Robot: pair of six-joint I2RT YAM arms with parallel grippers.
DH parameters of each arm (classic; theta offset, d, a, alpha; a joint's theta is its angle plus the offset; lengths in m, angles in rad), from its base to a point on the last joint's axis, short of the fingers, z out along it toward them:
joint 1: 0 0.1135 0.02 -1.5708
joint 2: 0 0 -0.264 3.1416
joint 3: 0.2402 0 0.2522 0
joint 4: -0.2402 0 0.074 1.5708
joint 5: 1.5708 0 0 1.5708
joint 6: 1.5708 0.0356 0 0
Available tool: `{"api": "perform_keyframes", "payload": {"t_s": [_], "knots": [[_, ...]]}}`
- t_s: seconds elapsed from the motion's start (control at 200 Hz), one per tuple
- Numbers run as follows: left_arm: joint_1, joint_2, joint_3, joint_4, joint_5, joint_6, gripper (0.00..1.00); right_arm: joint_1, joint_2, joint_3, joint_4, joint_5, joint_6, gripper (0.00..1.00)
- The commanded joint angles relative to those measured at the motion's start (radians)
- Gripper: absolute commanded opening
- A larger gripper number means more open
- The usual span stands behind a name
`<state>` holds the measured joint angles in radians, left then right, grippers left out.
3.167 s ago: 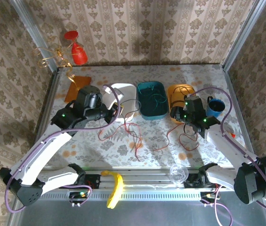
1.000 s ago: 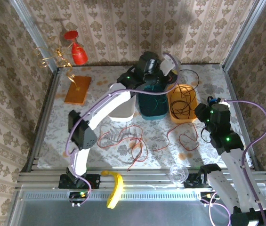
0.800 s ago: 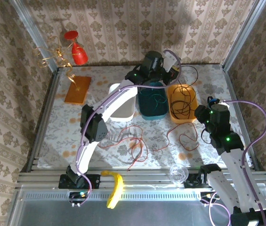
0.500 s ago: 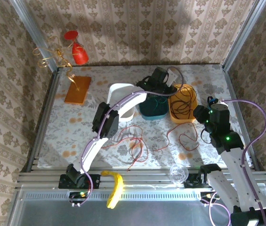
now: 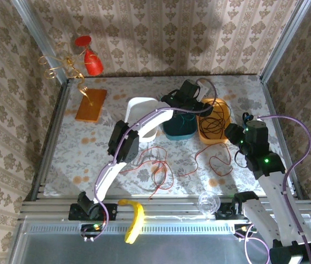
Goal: Untangle the cables
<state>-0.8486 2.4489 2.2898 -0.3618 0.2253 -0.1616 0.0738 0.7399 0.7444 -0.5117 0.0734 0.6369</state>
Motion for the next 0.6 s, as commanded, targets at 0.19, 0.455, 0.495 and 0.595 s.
{"api": "perform_keyframes", "payload": {"t_s": [0.19, 0.455, 0.495, 0.595], "knots": [[0.049, -0.522, -0.582, 0.266, -0.204, -0.095, 0.8, -0.003, 0.137, -0.112, -0.154, -0.021, 0.127, 0.49], [0.101, -0.814, -0.986, 0.245, -0.353, -0.123, 0.8, -0.004, 0.254, -0.203, -0.038, -0.114, 0.219, 0.54], [0.107, -0.845, -1.026, 0.243, -0.367, -0.131, 0.8, -0.003, 0.262, -0.198, -0.034, -0.104, 0.234, 0.56], [0.131, -0.9, -1.097, 0.23, -0.386, -0.159, 0.8, -0.003, 0.267, -0.218, 0.035, -0.129, 0.312, 0.64]]}}
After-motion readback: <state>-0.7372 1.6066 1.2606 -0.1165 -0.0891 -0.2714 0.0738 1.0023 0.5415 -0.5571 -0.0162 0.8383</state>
